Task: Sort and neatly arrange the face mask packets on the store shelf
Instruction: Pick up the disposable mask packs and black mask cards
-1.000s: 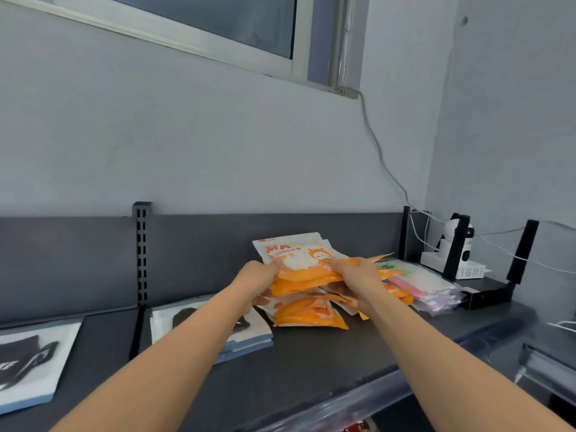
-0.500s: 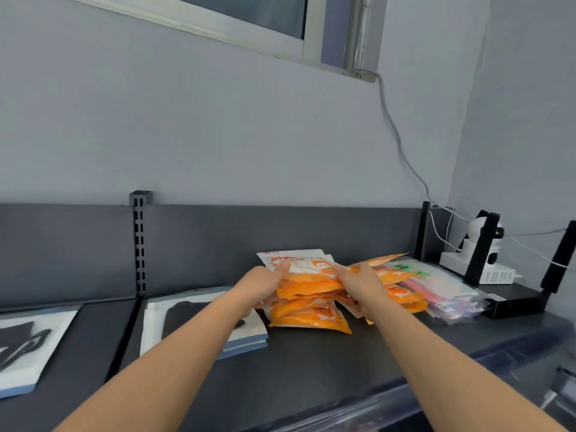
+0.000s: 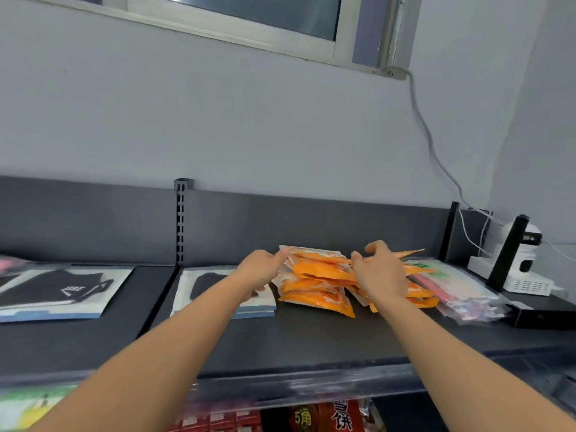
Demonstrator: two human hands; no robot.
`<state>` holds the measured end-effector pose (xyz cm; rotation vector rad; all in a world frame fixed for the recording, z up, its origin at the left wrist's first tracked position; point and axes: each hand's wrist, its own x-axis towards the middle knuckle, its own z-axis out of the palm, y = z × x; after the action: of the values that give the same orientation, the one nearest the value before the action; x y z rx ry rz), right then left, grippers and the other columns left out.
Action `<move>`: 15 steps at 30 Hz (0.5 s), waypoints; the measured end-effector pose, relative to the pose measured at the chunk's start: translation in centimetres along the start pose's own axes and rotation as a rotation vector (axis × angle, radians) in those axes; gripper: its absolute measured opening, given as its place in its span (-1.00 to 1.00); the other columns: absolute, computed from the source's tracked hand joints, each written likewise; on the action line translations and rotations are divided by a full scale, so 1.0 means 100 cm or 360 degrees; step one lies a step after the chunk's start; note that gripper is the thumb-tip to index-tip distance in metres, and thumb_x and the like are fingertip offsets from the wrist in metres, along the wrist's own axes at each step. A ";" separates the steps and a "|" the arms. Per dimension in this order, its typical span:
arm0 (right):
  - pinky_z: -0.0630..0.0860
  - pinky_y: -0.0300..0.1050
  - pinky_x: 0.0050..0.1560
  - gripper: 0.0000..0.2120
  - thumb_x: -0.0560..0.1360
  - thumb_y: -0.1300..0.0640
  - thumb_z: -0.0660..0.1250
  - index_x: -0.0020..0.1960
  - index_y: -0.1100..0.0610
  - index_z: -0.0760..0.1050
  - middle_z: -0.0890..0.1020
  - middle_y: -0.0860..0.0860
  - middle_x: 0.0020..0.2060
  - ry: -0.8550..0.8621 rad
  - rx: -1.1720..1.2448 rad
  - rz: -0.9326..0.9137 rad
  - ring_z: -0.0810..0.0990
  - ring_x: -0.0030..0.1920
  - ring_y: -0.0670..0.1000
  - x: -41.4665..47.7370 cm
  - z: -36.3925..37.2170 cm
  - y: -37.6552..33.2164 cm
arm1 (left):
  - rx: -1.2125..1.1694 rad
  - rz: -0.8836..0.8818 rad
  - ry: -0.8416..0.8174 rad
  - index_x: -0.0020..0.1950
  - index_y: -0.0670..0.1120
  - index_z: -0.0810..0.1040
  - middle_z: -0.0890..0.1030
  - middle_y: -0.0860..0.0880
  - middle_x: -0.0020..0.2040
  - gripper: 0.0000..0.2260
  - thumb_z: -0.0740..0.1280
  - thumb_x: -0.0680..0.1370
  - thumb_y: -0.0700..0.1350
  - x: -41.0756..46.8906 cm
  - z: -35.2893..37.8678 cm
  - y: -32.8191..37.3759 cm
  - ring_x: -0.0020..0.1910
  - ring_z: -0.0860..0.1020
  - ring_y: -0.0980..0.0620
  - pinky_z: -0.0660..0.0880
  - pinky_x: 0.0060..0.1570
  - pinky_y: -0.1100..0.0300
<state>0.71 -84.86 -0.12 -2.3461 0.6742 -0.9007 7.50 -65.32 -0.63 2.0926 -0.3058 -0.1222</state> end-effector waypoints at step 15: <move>0.49 -0.11 -0.05 -0.88 0.50 -0.02 0.38 0.01 -0.03 0.58 0.62 -0.10 -0.03 -0.0873 0.0073 -0.0720 0.58 0.01 -0.02 -0.100 0.074 -0.127 | 0.0858 -0.0116 0.0525 -0.02 -0.14 0.63 0.68 -0.10 -0.03 -0.69 0.28 0.55 0.09 -0.102 -0.136 -0.084 -0.08 0.60 -0.05 0.51 -0.07 0.13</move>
<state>2.71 -67.28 -1.30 -2.5792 -0.1012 -0.3898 1.97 -47.18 -1.17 2.6079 -0.0615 0.2929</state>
